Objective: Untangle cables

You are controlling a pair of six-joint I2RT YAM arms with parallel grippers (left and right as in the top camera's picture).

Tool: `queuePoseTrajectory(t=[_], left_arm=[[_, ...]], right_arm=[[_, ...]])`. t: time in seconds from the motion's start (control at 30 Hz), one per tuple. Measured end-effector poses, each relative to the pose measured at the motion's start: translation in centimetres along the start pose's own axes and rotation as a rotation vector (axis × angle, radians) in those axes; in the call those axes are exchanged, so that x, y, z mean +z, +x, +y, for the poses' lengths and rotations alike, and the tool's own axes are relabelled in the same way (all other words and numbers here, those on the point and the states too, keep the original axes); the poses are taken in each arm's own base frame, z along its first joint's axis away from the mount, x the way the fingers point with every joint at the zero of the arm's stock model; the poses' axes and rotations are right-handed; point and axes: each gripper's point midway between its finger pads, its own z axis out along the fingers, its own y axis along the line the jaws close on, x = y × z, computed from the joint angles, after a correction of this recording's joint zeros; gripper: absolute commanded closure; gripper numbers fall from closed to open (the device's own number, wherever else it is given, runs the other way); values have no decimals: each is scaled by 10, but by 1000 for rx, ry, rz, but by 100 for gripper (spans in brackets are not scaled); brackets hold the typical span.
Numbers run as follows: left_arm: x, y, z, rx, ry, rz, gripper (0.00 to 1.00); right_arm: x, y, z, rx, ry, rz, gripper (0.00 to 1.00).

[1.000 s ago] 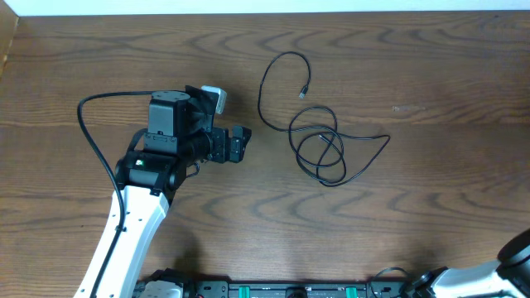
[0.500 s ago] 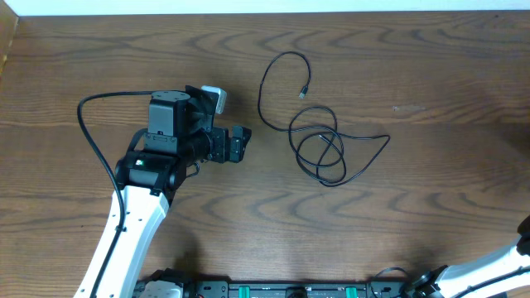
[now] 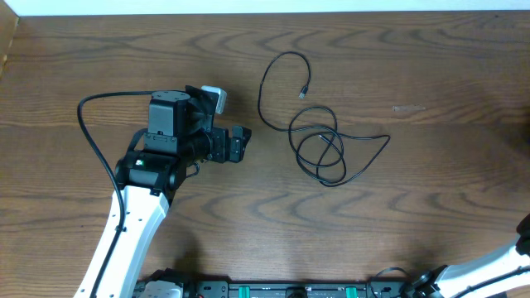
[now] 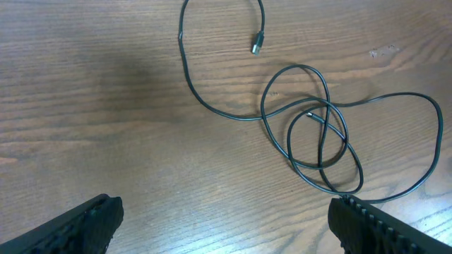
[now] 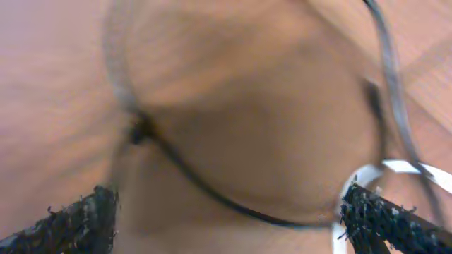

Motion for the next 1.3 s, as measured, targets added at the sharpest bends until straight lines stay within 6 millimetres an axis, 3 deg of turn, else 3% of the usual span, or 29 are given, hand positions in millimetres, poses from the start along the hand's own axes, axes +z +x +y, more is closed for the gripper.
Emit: queuePoseTrajectory(t=[0.1, 0.27, 0.37, 0.5, 0.77, 0.83, 1.3], left_arm=[[0, 0, 0, 0, 0, 0, 2], [0, 0, 0, 0, 0, 0, 3], [0, 0, 0, 0, 0, 0, 3], [0, 0, 0, 0, 0, 0, 3], [0, 0, 0, 0, 0, 0, 3], [0, 0, 0, 0, 0, 0, 3], [0, 0, 0, 0, 0, 0, 3]], right_arm=[[-19, -30, 30, -23, -132, -81, 1], [-69, -76, 75, -70, -272, -186, 1], [-90, -84, 101, -88, -339, -190, 1], [-104, -78, 143, -116, -459, -160, 1], [-124, -33, 242, -181, -699, 8, 1], [-136, -18, 279, -224, -776, 50, 1], [-213, 90, 415, -498, -1073, 302, 1]])
